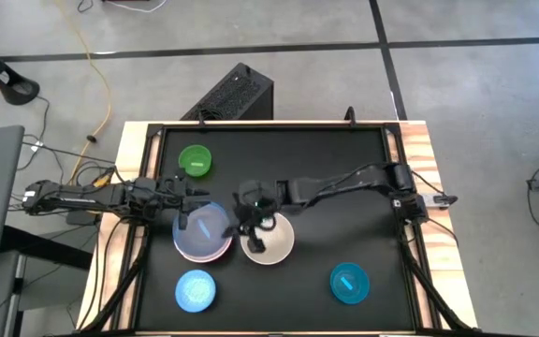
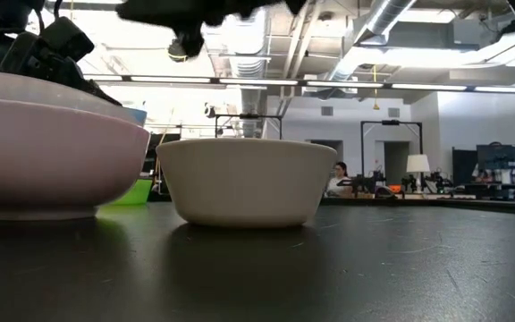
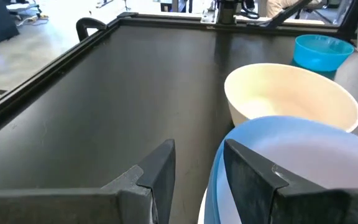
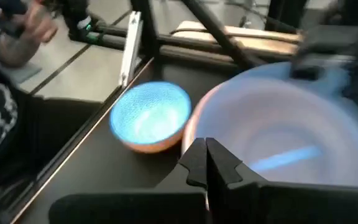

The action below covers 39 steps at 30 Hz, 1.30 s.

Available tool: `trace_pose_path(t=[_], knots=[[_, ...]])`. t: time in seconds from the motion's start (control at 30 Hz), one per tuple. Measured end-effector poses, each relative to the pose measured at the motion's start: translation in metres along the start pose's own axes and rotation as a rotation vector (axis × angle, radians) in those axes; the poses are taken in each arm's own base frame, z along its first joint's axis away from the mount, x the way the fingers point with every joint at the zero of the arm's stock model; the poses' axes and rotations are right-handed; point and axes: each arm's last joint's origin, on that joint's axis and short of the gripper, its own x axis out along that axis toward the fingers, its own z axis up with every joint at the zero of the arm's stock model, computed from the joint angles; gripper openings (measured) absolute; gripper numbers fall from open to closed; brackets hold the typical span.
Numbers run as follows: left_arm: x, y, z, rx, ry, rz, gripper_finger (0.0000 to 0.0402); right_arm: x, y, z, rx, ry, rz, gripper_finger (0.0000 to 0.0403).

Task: Nest bowls inside each other
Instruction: Stack the blue bowl on top of the orange bowl

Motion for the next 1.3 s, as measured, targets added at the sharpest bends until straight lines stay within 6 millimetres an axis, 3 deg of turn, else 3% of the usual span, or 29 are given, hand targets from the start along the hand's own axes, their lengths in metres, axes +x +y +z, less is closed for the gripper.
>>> trace_pose_path(t=[0.2,0.33,0.67,1.13,1.3], knots=[[-0.001,0.000,0.001,-0.012,0.006,0.004,0.0125,0.051,0.020,-0.023,-0.089,-0.094,-0.192,0.0009],[-0.001,0.001,0.000,-0.020,0.018,0.022,0.0125,0.071,0.032,-0.040,-0.073,-0.070,-0.309,0.0009],[-0.001,0.001,-0.003,-0.055,0.045,0.032,0.0125,0.074,0.038,-0.043,0.009,-0.066,-0.417,0.0008],[-0.001,0.002,-0.009,-0.085,0.103,0.040,0.0125,0.077,0.055,-0.042,-0.004,-0.080,-0.387,0.0008],[-0.003,0.001,0.003,-0.106,0.058,0.030,0.0125,0.077,0.055,-0.041,0.004,-0.085,-0.387,0.0008]])
